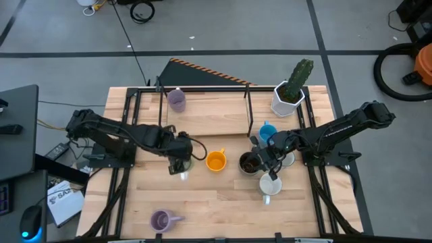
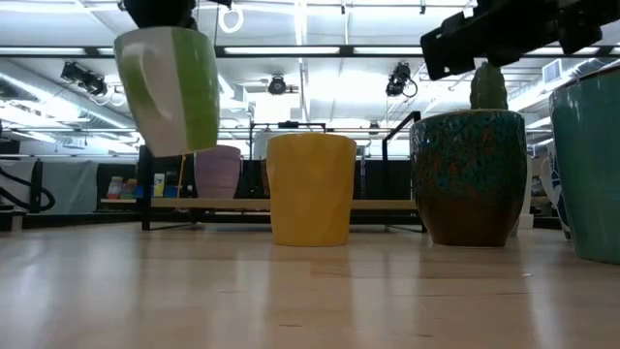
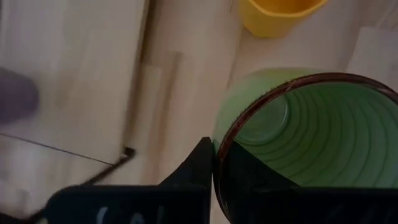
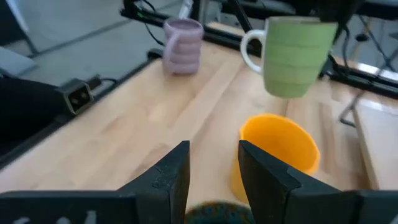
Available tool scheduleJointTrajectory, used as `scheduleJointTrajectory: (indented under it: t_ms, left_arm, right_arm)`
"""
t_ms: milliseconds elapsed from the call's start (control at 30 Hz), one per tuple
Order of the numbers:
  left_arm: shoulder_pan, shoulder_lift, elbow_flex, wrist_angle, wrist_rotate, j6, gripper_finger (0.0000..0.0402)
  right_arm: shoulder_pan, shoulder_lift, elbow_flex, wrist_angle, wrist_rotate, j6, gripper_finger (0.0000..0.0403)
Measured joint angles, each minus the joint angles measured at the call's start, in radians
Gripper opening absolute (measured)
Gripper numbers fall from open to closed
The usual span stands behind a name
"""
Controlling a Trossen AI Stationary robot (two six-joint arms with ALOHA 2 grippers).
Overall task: Place coffee mugs
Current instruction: Put the green mug on the shelf
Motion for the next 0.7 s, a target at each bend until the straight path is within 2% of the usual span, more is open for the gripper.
scheduleJointTrajectory:
  t_ms: [100, 333, 567, 700]
  left_arm:
    - [0.002, 0.000, 0.000, 0.013, -0.039, 0.110, 0.0022]
    - [-0.012, 0.001, 0.000, 0.056, -0.173, 0.327, 0.0025]
    - [-0.066, 0.025, 0.000, 0.060, -0.243, 0.332, 0.0024]
    - [-0.057, 0.035, 0.000, 0.075, -0.236, 0.321, 0.0024]
  right_arm:
    - [0.007, -0.018, 0.000, -0.033, 0.048, -0.006, 0.0142]
    - [0.007, -0.083, 0.000, -0.060, 0.067, -0.057, 0.0142]
    - [0.006, -0.086, 0.000, -0.059, 0.135, -0.075, 0.0142]
    - [0.006, -0.082, 0.000, -0.050, 0.175, -0.096, 0.0142]
